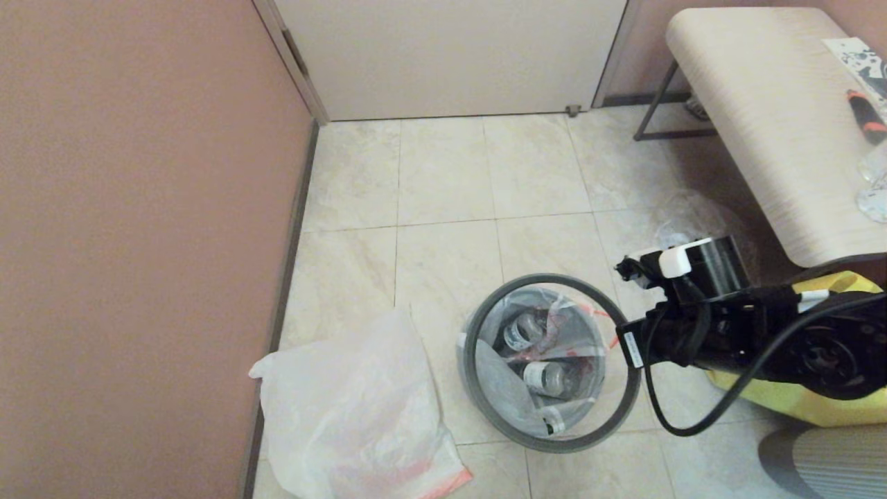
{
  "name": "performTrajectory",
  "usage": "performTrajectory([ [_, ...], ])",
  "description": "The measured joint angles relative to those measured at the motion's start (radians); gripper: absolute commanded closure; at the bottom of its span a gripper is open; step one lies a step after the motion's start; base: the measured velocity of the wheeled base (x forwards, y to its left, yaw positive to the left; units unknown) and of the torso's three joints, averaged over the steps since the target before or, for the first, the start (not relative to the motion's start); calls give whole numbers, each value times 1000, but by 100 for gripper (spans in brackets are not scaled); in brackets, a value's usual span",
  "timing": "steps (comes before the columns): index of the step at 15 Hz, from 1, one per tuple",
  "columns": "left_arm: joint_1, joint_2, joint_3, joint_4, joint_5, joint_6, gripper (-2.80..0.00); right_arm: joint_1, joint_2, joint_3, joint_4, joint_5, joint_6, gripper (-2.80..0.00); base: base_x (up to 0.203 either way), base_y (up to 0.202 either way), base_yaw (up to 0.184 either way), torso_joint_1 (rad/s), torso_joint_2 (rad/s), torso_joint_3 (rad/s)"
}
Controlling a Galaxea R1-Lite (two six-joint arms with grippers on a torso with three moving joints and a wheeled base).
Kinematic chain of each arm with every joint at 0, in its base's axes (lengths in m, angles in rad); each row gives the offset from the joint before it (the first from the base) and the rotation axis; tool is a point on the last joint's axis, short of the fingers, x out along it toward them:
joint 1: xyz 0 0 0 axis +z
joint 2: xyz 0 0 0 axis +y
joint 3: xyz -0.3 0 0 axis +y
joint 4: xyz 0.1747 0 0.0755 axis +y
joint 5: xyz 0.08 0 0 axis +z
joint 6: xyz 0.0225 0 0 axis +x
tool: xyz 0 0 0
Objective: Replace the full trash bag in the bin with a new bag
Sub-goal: Place the trash can ring on the floor
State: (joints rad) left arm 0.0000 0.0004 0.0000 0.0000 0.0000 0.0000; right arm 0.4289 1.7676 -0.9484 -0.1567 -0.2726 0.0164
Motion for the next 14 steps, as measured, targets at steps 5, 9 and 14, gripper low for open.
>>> performTrajectory([
  [5,0,0,0,0,0,0,0,9,-289,94,251,-171,7,0,0,0,0,0,0,0],
  [9,0,0,0,0,0,0,0,-143,-395,209,316,-287,7,0,0,0,0,0,0,0],
  [14,0,0,0,0,0,0,0,-347,-317,248,249,-209,-3,0,0,0,0,0,0,0],
])
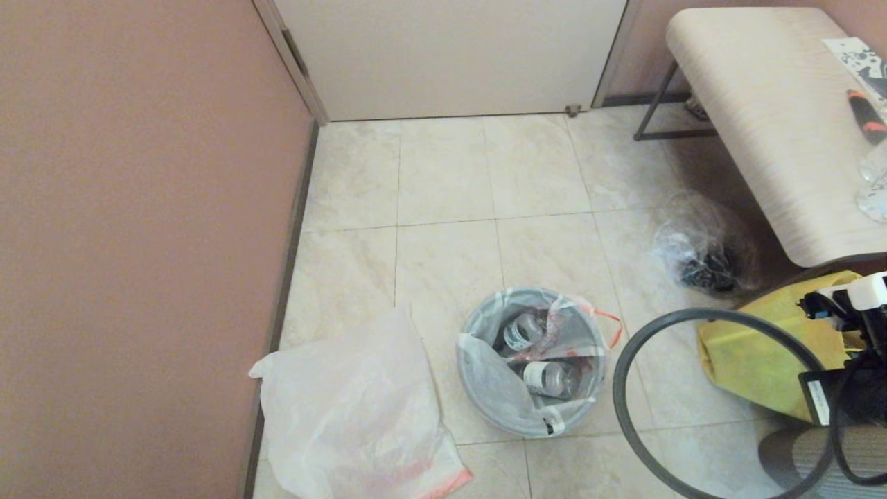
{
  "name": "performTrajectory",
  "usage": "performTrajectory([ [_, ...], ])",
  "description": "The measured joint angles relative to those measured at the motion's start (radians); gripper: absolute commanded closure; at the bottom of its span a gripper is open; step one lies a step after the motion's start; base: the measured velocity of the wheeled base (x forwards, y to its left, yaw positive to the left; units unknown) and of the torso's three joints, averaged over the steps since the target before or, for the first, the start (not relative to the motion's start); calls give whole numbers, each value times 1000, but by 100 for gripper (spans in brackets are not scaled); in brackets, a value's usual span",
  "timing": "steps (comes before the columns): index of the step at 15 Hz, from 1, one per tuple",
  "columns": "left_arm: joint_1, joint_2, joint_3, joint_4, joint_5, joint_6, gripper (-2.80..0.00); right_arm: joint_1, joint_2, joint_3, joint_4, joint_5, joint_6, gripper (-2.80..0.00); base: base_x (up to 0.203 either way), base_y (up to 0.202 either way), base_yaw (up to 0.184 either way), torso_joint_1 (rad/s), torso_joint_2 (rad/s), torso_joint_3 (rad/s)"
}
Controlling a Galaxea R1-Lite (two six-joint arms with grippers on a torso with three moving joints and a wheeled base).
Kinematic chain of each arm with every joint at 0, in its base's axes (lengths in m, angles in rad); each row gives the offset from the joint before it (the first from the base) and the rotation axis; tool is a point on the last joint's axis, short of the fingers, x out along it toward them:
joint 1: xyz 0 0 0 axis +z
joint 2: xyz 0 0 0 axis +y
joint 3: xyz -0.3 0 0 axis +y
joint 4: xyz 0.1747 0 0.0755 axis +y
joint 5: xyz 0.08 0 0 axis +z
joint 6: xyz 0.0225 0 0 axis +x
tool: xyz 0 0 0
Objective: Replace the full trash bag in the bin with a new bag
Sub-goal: Place the trash can ring on the floor
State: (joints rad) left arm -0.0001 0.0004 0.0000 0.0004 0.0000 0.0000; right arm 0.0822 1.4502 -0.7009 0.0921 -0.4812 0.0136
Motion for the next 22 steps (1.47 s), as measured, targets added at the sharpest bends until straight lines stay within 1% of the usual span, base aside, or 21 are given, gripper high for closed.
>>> performTrajectory([
  [2,0,0,0,0,0,0,0,-58,122,0,-97,32,-27,0,0,0,0,0,0,0],
  [5,0,0,0,0,0,0,0,-120,377,-36,-288,88,-100,0,0,0,0,0,0,0],
  [7,0,0,0,0,0,0,0,-141,559,-107,-394,123,-150,0,0,0,0,0,0,0],
  [9,0,0,0,0,0,0,0,-143,713,-206,-455,173,-201,0,0,0,0,0,0,0],
  [10,0,0,0,0,0,0,0,-142,779,-257,-472,193,-225,-280,0,0,0,0,0,0],
  [11,0,0,0,0,0,0,0,-138,820,-285,-482,203,-231,-280,0,0,0,0,0,0],
  [13,0,0,0,0,0,0,0,-130,860,-286,-483,207,-228,-280,0,0,0,0,0,0],
  [16,0,0,0,0,0,0,0,-124,829,-237,-483,208,-223,-280,0,0,0,0,0,0],
  [17,0,0,0,0,0,0,0,-114,801,-221,-483,210,-205,-280,0,0,0,0,0,0],
  [18,0,0,0,0,0,0,0,-96,771,-211,-482,214,-174,0,0,0,0,0,0,0],
  [20,0,0,0,0,0,0,0,-51,721,-211,-481,250,-99,0,0,0,0,0,0,0],
  [22,0,0,0,0,0,0,0,-30,697,-240,-476,325,-33,0,0,0,0,0,0,0],
])
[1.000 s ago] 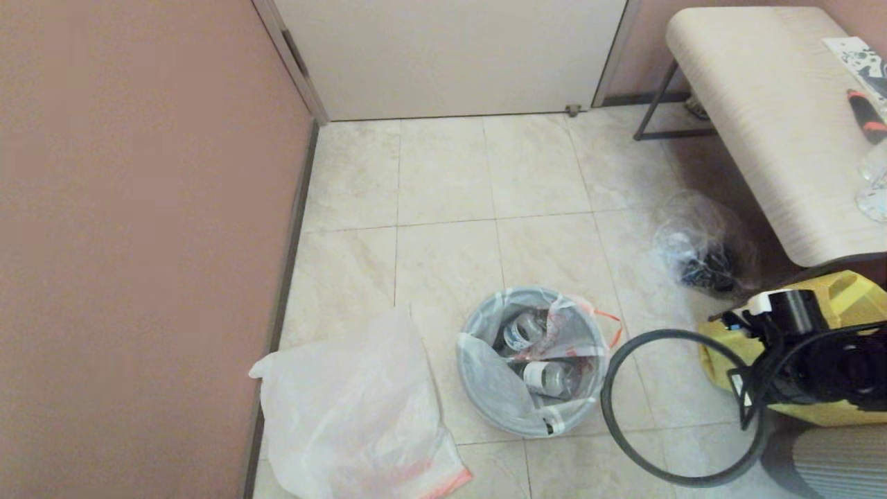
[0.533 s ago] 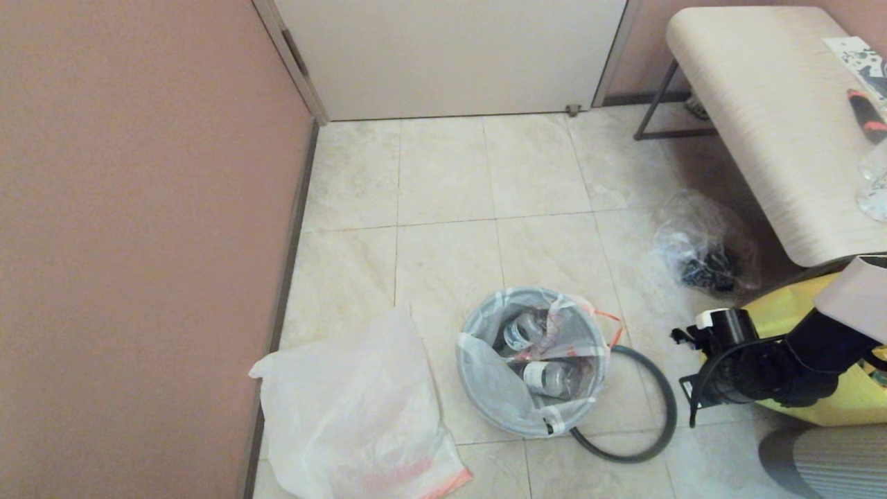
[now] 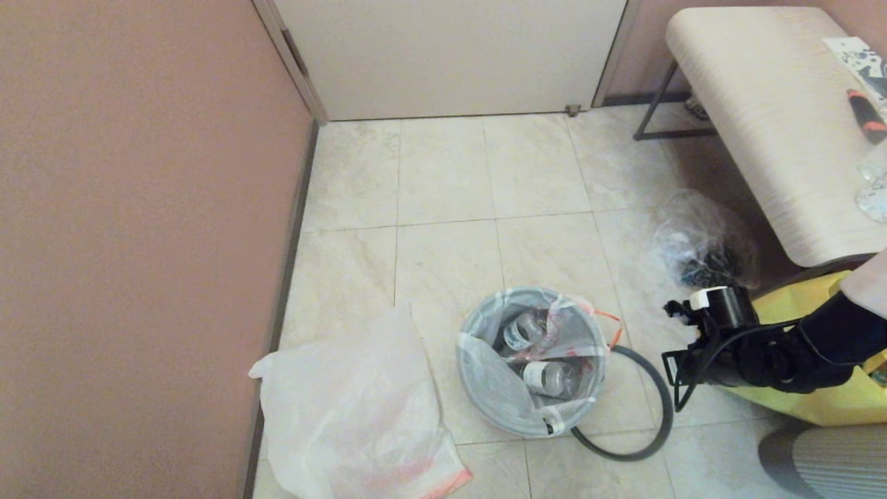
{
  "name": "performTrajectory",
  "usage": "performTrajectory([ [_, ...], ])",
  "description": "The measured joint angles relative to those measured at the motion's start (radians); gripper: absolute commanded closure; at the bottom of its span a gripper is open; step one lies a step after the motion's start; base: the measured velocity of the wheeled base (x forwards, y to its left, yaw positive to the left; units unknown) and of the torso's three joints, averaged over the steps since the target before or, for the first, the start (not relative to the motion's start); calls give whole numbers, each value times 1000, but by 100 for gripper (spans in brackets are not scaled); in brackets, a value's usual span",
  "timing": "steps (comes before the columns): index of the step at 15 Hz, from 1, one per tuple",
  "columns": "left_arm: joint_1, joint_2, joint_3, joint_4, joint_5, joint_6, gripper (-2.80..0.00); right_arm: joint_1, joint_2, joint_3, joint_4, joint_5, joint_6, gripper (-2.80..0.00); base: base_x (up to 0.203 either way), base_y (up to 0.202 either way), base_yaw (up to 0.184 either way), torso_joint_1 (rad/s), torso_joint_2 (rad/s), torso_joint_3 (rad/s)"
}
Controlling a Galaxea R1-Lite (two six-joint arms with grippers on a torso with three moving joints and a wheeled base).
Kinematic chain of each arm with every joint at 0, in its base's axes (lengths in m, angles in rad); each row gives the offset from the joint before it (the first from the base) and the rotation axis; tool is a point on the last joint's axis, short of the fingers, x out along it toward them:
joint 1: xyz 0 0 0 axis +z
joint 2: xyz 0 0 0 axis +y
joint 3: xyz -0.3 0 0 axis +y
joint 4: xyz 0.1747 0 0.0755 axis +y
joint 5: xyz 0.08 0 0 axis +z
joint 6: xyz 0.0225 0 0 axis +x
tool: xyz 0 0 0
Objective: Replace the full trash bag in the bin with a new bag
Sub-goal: Place the trash can ring on the floor, then place the trash bag on the floor
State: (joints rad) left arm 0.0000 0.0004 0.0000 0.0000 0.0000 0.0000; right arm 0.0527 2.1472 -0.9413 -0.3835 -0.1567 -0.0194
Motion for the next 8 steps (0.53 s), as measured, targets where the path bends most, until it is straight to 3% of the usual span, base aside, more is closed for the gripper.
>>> performTrajectory([
  [2,0,0,0,0,0,0,0,10,-13,-43,35,78,22,0,0,0,0,0,0,0],
  [3,0,0,0,0,0,0,0,12,-16,-71,58,96,30,-280,0,0,0,0,0,0],
  [8,0,0,0,0,0,0,0,60,-11,-204,106,153,46,-280,0,0,0,0,0,0],
])
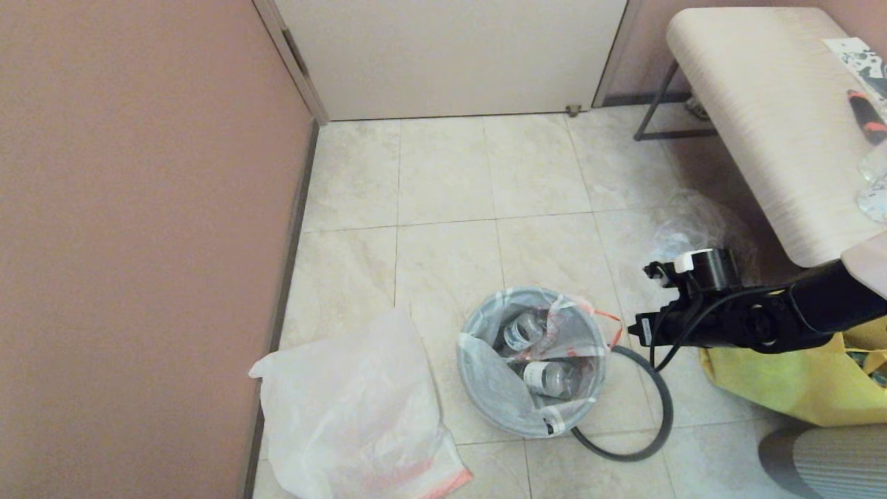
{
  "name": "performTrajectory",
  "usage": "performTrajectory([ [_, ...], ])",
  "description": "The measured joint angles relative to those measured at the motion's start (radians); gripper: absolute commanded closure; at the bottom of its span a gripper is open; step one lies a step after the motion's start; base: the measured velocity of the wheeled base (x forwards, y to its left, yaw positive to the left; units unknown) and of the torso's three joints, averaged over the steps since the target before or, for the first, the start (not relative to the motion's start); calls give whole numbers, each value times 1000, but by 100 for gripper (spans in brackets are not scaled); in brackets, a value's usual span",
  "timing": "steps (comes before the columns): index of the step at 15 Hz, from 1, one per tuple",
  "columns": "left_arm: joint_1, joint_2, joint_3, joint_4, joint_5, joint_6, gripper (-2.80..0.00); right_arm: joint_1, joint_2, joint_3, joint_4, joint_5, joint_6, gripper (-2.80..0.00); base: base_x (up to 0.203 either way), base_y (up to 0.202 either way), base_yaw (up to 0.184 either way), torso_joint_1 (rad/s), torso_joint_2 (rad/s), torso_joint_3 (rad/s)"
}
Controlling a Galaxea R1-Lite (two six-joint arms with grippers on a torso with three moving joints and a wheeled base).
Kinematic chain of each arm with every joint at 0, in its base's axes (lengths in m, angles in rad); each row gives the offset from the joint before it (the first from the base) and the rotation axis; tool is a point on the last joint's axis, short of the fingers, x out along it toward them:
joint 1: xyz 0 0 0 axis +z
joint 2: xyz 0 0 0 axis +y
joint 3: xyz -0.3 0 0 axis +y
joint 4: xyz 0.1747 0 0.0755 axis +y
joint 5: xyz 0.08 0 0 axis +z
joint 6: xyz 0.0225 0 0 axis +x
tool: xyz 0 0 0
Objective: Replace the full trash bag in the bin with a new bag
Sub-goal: Place the trash bag on the floor
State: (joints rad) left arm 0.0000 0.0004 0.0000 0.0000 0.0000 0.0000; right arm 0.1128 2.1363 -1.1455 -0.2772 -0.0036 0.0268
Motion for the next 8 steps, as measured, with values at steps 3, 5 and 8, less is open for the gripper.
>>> performTrajectory([
  [3,0,0,0,0,0,0,0,34,29,-51,9,0,23,-280,0,0,0,0,0,0],
  [5,0,0,0,0,0,0,0,40,48,-71,9,0,27,-280,0,0,0,0,0,0],
  [8,0,0,0,0,0,0,0,37,107,-117,7,-6,26,-280,0,0,0,0,0,0],
])
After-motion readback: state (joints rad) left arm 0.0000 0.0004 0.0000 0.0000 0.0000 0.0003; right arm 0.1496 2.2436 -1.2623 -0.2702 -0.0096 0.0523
